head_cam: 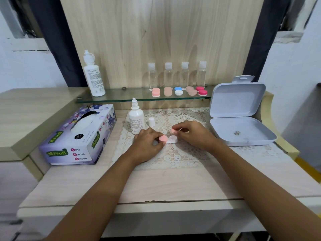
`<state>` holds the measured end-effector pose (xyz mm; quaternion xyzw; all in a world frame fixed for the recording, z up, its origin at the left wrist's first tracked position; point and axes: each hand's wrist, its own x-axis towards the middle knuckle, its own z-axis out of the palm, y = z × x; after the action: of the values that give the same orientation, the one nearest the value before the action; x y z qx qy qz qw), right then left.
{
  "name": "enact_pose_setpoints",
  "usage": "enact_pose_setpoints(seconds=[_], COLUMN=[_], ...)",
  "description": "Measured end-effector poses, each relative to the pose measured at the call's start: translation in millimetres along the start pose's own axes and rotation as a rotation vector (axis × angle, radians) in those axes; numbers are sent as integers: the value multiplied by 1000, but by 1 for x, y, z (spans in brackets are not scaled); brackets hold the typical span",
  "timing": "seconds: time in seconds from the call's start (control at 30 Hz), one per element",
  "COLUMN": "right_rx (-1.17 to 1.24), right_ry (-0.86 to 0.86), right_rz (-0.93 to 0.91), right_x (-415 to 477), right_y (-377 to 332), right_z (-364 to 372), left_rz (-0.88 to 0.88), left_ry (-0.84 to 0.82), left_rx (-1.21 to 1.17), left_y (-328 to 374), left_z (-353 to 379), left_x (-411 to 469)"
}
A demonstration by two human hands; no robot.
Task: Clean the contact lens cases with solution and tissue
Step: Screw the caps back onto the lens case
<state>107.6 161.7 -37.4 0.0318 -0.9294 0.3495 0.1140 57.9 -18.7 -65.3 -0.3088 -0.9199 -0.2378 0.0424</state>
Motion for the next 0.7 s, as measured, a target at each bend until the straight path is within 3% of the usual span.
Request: enact_pose_setpoints(seconds=[0.47,0.7], right_rx=[-242,-233], right_ry=[-20,18], right_rz=[-119,-39], right_x=[-8,-5], right_y=[0,2], right_z=[10,18], left_rz=[-2,-7], left_ry=[8,3], left_rx=[-12,-22], left_y=[0,1], left_z=[0,0], left_x=[-1,-1])
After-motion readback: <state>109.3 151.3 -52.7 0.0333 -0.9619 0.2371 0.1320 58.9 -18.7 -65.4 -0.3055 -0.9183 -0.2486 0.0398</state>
